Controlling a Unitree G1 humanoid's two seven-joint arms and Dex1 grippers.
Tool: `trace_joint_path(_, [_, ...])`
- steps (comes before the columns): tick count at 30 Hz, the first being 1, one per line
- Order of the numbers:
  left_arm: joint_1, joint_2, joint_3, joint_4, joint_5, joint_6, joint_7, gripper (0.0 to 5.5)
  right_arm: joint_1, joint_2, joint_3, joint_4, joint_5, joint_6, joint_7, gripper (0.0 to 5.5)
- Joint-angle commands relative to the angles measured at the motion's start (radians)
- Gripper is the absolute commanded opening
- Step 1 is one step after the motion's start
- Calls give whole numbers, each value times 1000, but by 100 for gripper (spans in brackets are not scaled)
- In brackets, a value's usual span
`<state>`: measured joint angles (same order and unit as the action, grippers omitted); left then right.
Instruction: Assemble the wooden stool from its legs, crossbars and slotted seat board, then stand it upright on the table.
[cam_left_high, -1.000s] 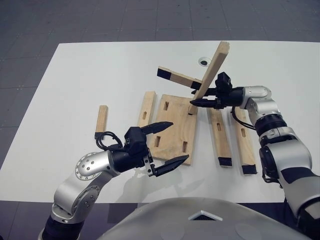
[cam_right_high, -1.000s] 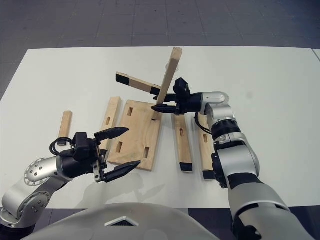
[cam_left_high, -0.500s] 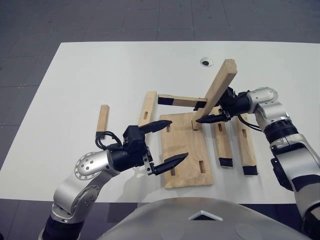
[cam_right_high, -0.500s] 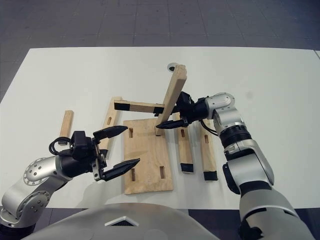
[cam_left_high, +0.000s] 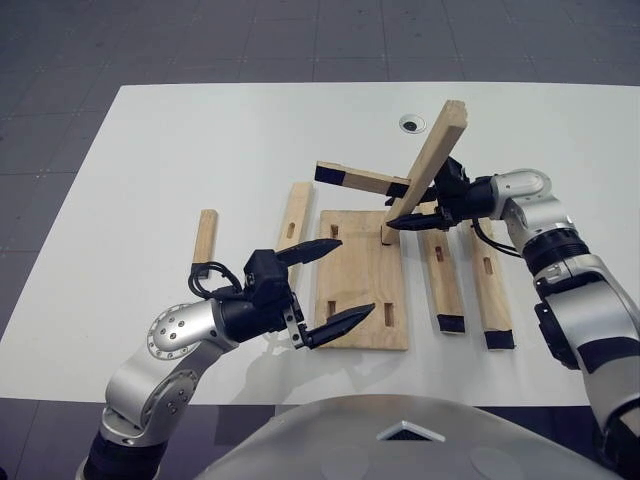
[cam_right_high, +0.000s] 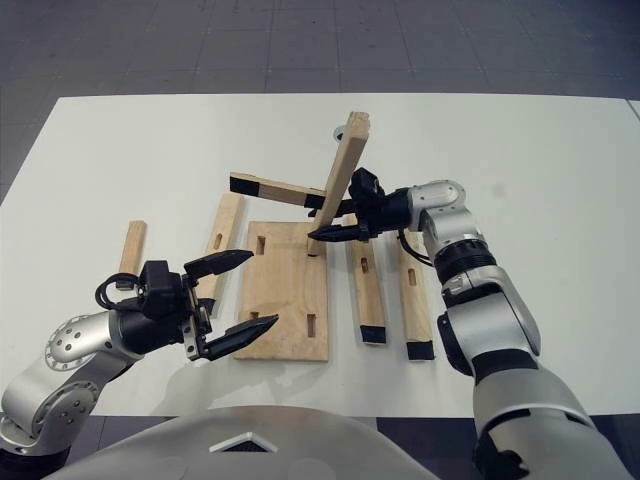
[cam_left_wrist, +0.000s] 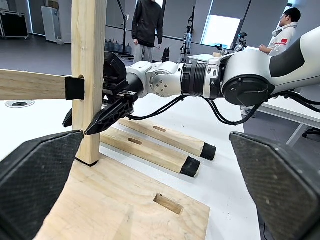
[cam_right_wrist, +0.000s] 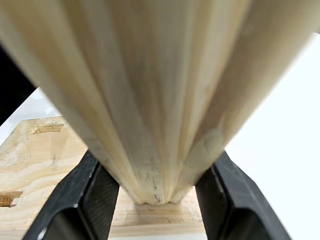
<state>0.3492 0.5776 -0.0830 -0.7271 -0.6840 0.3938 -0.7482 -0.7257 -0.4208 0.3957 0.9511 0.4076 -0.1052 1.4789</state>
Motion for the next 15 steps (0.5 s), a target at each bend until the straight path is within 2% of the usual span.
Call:
trace_joint_path(1, [-10,2,8,-4,7,18,26,541,216,-16,172,191,-310,116,-172,203])
trace_joint_path(15, [-13,1,1,5,13,10,31,541,173,-36,98,59,-223,84,-94,203])
